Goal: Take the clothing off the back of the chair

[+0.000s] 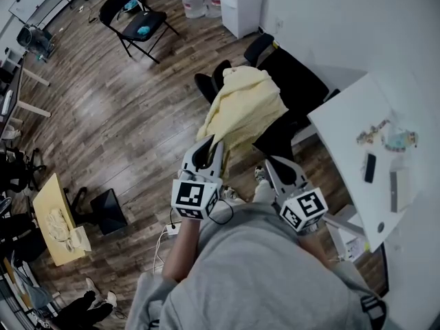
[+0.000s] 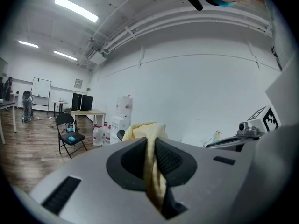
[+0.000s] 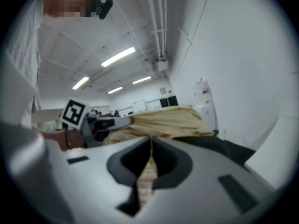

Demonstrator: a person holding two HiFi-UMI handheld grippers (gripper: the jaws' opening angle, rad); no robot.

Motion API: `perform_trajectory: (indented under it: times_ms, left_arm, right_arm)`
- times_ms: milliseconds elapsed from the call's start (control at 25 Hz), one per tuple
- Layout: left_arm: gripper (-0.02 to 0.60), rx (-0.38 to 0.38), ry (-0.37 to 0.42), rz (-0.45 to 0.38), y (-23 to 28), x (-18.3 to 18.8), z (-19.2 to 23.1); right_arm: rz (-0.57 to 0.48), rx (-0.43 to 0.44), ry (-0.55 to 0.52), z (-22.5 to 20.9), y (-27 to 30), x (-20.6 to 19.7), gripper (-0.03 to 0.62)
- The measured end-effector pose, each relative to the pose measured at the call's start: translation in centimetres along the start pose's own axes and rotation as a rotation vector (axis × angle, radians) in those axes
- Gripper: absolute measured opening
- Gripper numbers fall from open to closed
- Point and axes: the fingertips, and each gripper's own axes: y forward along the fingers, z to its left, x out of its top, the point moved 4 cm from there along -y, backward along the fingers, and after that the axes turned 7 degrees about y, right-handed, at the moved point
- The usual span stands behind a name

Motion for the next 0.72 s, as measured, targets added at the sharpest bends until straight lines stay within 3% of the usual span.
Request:
perform_trajectory:
  times_ms: [720]
  left_arm:
    - [0.064,0.042,-0.004,-0.015,-3.0,-0.3,-0.2]
  right_arm:
    - [0.010,0.024,-0.012,1.6,-1.1,-1.0,0.035]
